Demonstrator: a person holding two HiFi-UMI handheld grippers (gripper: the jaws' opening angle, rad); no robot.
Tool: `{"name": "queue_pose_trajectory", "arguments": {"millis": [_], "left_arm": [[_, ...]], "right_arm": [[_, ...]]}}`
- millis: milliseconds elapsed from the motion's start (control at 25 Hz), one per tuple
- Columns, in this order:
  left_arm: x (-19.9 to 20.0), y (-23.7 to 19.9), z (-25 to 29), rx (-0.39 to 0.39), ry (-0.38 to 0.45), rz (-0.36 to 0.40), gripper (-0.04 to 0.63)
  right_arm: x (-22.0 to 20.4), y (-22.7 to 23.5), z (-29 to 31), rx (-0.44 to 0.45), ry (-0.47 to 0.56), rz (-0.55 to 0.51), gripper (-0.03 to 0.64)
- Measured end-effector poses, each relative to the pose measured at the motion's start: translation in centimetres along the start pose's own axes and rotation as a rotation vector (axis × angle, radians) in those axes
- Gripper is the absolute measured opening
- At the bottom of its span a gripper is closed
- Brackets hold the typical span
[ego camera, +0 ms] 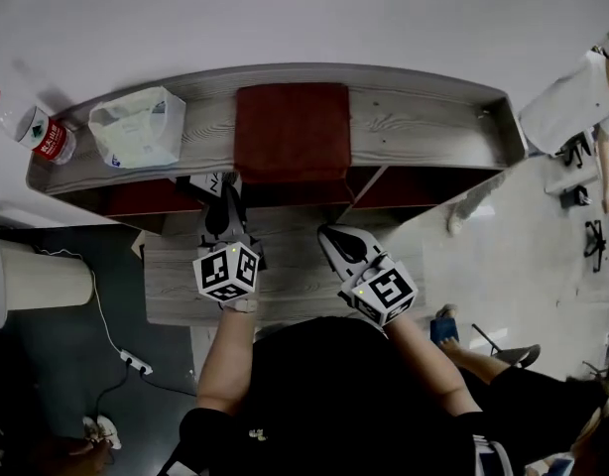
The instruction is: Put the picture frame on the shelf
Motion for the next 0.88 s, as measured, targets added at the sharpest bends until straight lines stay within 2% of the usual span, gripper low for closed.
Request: {"name": "queue_pose_trajectory", "arguments": {"millis": [440, 600, 880], "left_arm": [[-0.6, -0.1, 0.9, 0.006, -0.003, 0.016, 0.032], [-0.3, 0.2, 0.7, -0.014, 0.000, 0.029, 0.036], [0.0, 0.3, -0.4, -0.041, -0.025, 0.038, 0.112]], "right_arm": [[-0.5, 0.1, -0.3, -0.010, 0.012, -0.011, -0.003], [-0.2, -0.1, -0.4, -0.025, -0.018, 0.000, -0.005], [-0.4, -0.7, -0.5, -0.001, 0.000, -0.006, -0.003]]}}
Point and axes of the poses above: the fingertips, and each gripper's own axes: z forward along the fingers, y to its right, x out of its top, the point moved 1 cm from there along -z, backward along the fingers, and after that the axes turned 10 degrees about y, right-handed, at the moved point
